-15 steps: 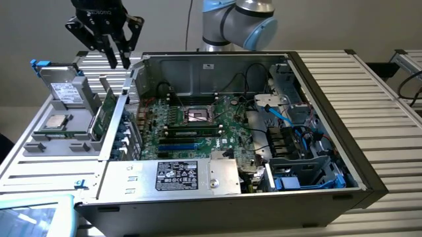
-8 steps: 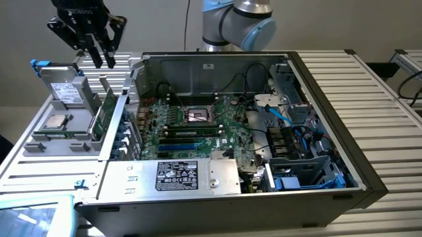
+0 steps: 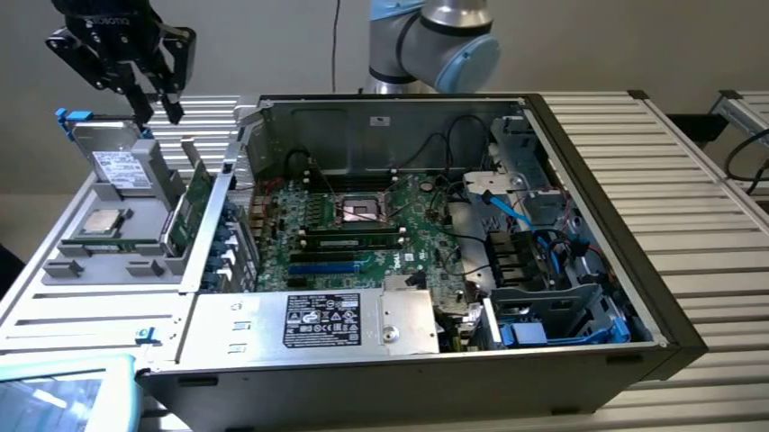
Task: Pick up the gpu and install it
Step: 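Reach for the gpu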
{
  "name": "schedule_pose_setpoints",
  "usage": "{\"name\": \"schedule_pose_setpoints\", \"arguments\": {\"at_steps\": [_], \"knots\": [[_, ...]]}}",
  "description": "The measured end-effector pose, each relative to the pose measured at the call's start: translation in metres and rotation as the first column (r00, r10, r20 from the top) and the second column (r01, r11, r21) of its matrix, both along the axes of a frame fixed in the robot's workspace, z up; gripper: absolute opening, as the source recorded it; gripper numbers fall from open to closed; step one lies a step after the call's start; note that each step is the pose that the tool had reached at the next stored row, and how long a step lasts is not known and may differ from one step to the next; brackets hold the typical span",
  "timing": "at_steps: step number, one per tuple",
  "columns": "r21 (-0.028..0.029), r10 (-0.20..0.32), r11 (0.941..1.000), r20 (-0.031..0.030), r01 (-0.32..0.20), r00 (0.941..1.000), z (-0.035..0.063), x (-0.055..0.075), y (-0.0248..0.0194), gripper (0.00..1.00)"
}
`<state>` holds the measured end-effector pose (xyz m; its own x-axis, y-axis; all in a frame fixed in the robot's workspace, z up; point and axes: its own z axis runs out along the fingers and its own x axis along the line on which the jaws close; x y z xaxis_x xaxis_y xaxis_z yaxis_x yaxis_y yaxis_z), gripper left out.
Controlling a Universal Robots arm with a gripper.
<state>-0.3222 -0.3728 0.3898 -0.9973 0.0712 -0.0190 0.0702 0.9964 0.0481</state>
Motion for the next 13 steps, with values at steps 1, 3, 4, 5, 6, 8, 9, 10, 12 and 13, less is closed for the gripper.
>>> {"name": "schedule_pose_setpoints", "arguments": {"at_steps": [1,3,4,5,6,8,9,10,12,13], "knots": [[0.0,0.0,1.0,0.0001,0.0,1.0,-0.0002,-0.004,0.0005,0.42],[0.0,0.0,1.0,0.0001,0.0,1.0,-0.0007,-0.013,0.0013,0.42],[0.0001,0.0,1.0,0.0001,0.0,1.0,-0.0011,-0.018,0.0018,0.42],[0.0,0.0,1.0,0.0,0.0,1.0,-0.0013,-0.023,0.0022,0.42],[0.0,0.0,1.0,0.0,0.0,1.0,-0.0017,-0.027,0.0027,0.42],[0.0,0.0,1.0,0.0001,0.0,1.0,-0.0024,-0.036,0.0038,0.42],[0.0001,0.0,1.0,0.0,0.0,1.0,-0.0025,-0.039,0.0043,0.42],[0.0,0.0,1.0,0.0,0.0,1.0,-0.0025,-0.04,0.0043,0.42],[0.0001,0.0,1.0,0.0001,0.0,1.0,-0.0026,-0.04,0.0043,0.42],[0.0,0.0,1.0,0.0,0.0,1.0,-0.0025,-0.04,0.0043,0.42]]}}
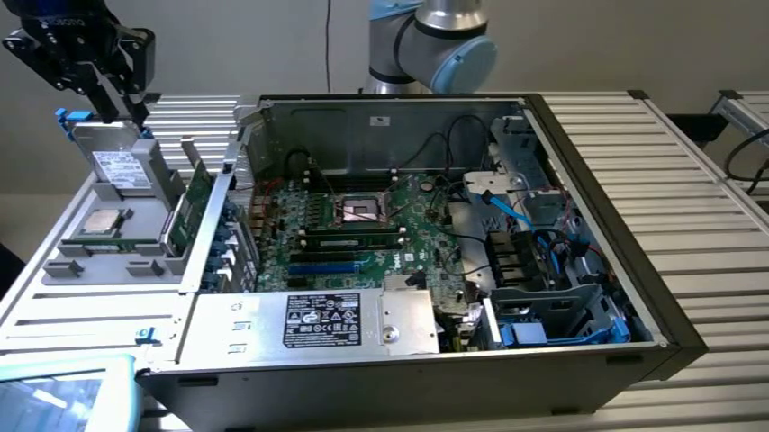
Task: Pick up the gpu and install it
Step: 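Pick up the gpu and move the gpu toward the slot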
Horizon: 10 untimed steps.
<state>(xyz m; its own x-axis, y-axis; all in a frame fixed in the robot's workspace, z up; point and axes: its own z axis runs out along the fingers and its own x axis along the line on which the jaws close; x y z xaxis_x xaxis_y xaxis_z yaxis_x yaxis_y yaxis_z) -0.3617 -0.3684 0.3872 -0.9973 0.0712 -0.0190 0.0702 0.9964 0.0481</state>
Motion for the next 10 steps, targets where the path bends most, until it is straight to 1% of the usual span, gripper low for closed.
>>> {"name": "schedule_pose_setpoints", "arguments": {"at_steps": [7,9,10], "knots": [[0.0,0.0,1.0,0.0,0.0,1.0,0.0,0.0,0.0,0.42],[-0.0018,0.0,1.0,0.0,0.0,1.0,0.0,0.0,0.0,0.42],[-0.0019,0.0,1.0,0.0,0.0,1.0,0.0,0.0,0.0,0.42]]}}
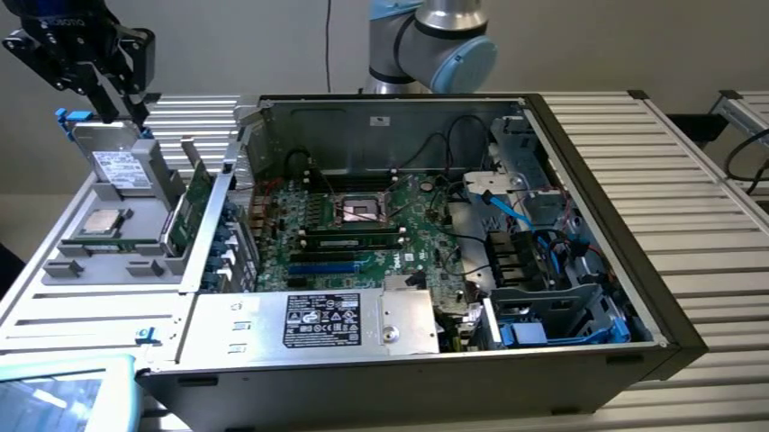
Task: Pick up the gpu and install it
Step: 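Pick up the gpu and move the gpu toward the slot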
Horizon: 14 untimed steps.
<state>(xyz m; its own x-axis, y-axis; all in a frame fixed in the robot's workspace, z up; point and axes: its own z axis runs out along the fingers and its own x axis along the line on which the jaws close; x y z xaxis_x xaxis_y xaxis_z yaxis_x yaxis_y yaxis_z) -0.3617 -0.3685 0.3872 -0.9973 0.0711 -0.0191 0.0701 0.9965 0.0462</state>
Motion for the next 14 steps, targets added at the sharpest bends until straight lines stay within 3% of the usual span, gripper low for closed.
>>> {"name": "schedule_pose_setpoints", "arguments": {"at_steps": [3,14], "knots": [[-0.0002,0.0,1.0,0.0001,0.0,1.0,-0.0015,0.0,0.0001,0.42],[0.0003,0.0,1.0,-0.0001,0.0,1.0,-0.0212,0.0,0.0001,0.42]]}}
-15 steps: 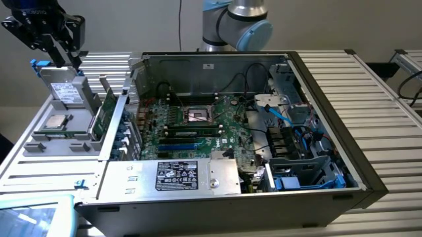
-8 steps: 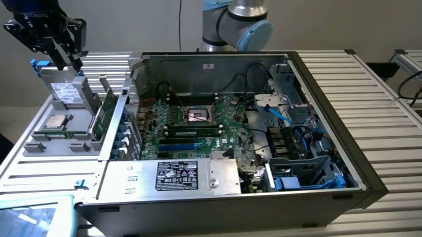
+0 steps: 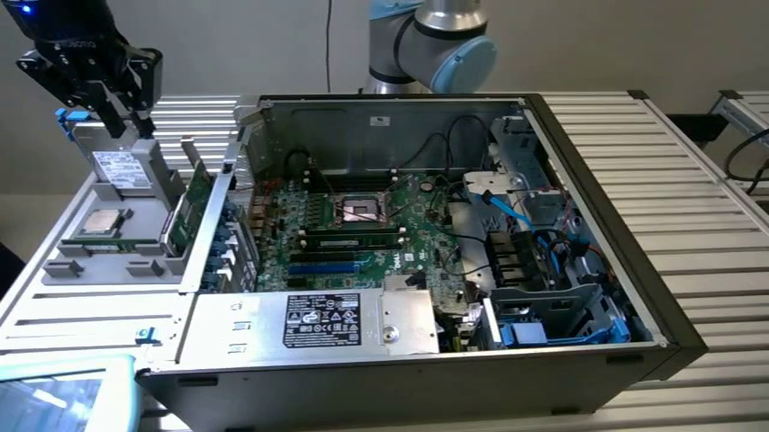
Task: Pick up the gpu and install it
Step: 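Pick up the gpu and move the gpu toward the slot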
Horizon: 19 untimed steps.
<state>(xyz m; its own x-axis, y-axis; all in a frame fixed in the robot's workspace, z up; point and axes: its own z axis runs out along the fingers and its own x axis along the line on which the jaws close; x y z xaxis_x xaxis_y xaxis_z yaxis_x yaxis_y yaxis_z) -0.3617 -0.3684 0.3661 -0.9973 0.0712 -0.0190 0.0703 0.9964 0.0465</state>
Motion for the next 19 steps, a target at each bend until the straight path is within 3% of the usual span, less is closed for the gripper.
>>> {"name": "schedule_pose_setpoints", "arguments": {"at_steps": [14,19], "knots": [[0.0011,0.0,1.0,0.0,0.0,1.0,-0.0255,0.0,0.0,0.42],[0.0047,0.0,1.0,0.0,0.0,1.0,-0.0347,0.0,-0.0011,0.42]]}}
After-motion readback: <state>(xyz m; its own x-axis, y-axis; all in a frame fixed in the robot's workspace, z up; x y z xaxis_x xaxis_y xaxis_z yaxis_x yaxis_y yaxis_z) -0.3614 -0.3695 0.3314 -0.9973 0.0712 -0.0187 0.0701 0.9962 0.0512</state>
